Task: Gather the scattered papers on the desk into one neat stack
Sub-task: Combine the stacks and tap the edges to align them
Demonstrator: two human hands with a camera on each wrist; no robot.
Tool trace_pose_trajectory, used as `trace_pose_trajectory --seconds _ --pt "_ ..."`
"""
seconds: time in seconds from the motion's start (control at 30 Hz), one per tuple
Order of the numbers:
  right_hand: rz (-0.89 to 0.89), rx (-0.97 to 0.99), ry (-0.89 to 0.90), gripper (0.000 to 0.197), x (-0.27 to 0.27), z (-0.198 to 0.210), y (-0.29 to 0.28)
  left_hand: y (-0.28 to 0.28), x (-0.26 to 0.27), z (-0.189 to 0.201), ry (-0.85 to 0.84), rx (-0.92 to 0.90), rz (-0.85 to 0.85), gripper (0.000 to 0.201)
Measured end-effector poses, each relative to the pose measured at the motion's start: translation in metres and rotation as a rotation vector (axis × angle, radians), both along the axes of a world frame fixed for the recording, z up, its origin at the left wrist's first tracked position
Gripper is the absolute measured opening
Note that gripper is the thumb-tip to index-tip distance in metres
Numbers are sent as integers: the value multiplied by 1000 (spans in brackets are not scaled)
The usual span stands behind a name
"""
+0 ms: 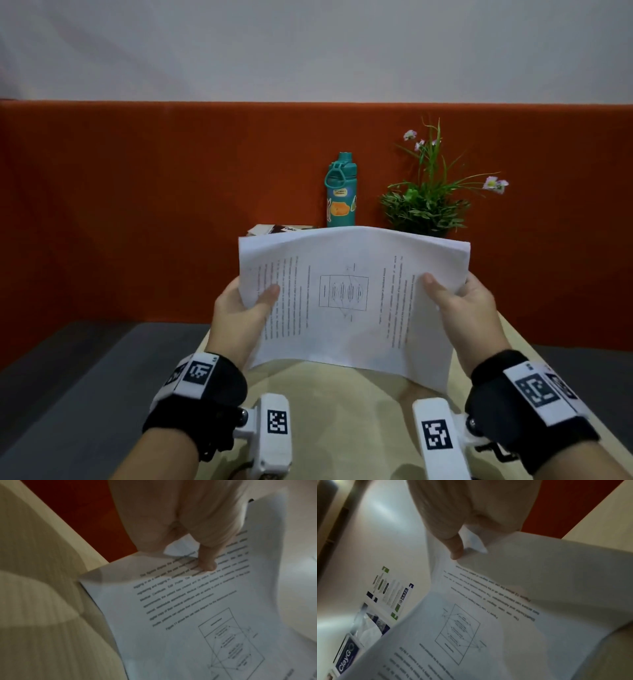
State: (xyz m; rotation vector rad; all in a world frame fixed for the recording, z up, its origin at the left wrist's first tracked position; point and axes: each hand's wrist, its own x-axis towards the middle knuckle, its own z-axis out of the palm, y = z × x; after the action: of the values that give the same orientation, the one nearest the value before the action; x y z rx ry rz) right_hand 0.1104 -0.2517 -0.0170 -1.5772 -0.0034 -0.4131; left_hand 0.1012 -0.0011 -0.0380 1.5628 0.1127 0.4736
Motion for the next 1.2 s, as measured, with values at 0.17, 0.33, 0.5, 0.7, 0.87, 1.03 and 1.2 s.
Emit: trace_pose_trajectory --seconds 0.17,0.33,0.5,0.7,0.87,1.03,1.2 --pt "6 29 -29 11 0 5 -8 1 4 7 -29 0 0 15" --pt "37 -45 108 14 -1 -13 -7 1 0 -15 125 54 -72 18" --pt "1 -233 269 27 8 -22 -10 6 1 -18 254 162 -128 34" --pt "-103 -432 293 29 1 -1 -15 10 -4 7 212 292 -62 38" --pt "-77 -567 400 31 -15 0 -23 10 -31 10 320 338 -72 62" --pt "45 -839 656 35 -31 -26 -27 5 -57 -12 522 401 -147 55" --pt "38 -952 749 39 -42 -43 -27 2 -69 -40 617 341 -154 36"
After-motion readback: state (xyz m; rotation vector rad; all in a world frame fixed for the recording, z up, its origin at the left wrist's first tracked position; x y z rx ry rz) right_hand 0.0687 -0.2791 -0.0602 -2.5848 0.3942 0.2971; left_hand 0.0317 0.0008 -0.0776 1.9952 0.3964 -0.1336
